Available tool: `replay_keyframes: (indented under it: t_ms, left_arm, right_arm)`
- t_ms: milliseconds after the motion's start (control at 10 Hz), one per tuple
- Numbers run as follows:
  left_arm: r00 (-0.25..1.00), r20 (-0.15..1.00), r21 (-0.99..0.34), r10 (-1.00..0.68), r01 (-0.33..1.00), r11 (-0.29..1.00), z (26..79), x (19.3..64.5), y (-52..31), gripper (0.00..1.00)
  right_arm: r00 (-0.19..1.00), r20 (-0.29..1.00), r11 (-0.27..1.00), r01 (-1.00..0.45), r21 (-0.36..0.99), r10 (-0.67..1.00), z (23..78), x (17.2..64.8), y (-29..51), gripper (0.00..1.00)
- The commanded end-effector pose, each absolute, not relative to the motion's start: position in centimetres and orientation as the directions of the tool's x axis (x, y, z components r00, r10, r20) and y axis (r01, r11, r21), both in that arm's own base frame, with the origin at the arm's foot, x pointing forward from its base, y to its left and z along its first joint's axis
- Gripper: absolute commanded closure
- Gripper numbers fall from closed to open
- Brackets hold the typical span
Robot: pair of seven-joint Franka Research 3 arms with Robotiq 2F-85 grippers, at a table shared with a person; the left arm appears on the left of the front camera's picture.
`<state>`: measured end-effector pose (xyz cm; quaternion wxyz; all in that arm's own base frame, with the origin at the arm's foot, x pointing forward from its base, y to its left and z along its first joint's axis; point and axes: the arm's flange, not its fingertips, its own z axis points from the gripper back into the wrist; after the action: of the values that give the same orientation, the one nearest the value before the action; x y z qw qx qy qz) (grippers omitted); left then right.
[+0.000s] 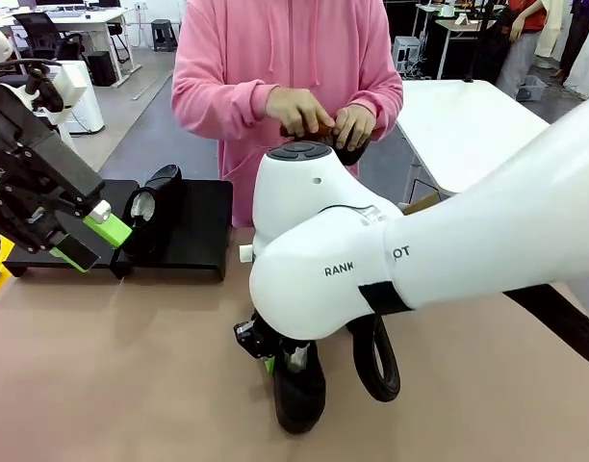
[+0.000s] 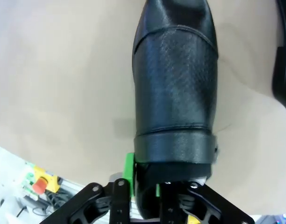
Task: Organize the shoes by placing them on the stand.
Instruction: Pick up one Shoe and place it in the middle of the table, then place the Shoe from the middle of the table onto the Shoes Stand.
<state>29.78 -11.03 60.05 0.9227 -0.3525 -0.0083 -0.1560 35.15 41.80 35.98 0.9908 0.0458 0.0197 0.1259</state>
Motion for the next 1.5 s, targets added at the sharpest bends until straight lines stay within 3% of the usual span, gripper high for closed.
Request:
replay_keyframes:
  t_ms: [0,300,500,600,1400]
  left_arm:
    - [0.947,0.139,-0.664,-0.290,0.307,0.682,60.1,29.7,-11.0,0.25]
    - [0.947,0.139,-0.664,-0.290,0.307,0.682,60.1,29.7,-11.0,0.25]
    - [0.947,0.139,-0.664,-0.290,0.307,0.682,60.1,29.7,-11.0,0.25]
    - [0.947,0.139,-0.664,-0.290,0.307,0.682,60.1,29.7,-11.0,0.25]
    - [0.947,0.139,-0.664,-0.290,0.307,0.682,60.1,29.7,-11.0,0.25]
  right_arm:
    - [0.977,-0.038,0.974,-0.206,0.097,0.210,36.5,35.7,43.0,0.45]
    - [0.973,0.001,0.962,-0.228,0.152,0.230,39.0,35.3,41.8,0.02]
    - [0.962,0.001,0.940,-0.269,0.210,0.275,42.0,34.0,39.1,0.00]
    - [0.973,-0.002,0.961,-0.229,0.154,0.232,38.9,35.6,42.3,0.00]
    - [0.973,-0.002,0.961,-0.229,0.154,0.232,38.9,35.6,42.3,0.00]
